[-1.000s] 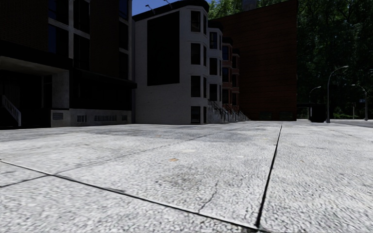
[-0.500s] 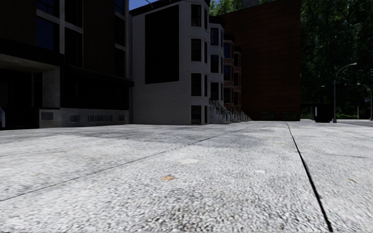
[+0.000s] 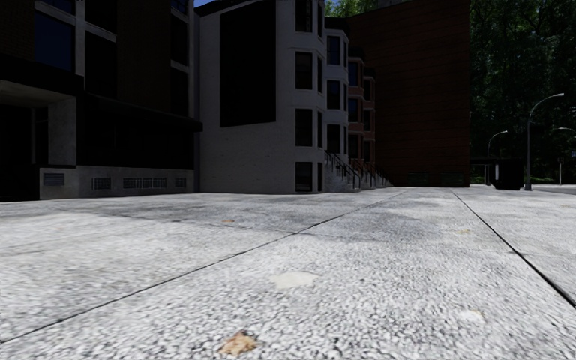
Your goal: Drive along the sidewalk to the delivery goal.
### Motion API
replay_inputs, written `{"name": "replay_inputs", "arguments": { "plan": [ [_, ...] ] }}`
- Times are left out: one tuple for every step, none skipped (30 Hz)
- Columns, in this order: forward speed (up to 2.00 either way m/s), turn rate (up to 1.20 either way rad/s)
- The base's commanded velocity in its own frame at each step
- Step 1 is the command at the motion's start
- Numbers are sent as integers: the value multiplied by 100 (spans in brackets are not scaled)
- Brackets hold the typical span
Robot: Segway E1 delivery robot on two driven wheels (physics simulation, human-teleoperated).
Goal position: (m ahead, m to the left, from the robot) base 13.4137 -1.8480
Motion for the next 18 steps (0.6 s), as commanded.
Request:
{"name": "replay_inputs", "arguments": {
  "plan": [
    [200,0],
    [200,0],
    [200,0],
    [200,0],
    [200,0],
    [200,0],
    [200,0],
    [200,0],
    [200,0],
    [200,0],
    [200,0],
    [200,0],
    [200,0],
    [200,0],
    [200,0],
    [200,0],
    [200,0],
    [200,0]
  ]
}}
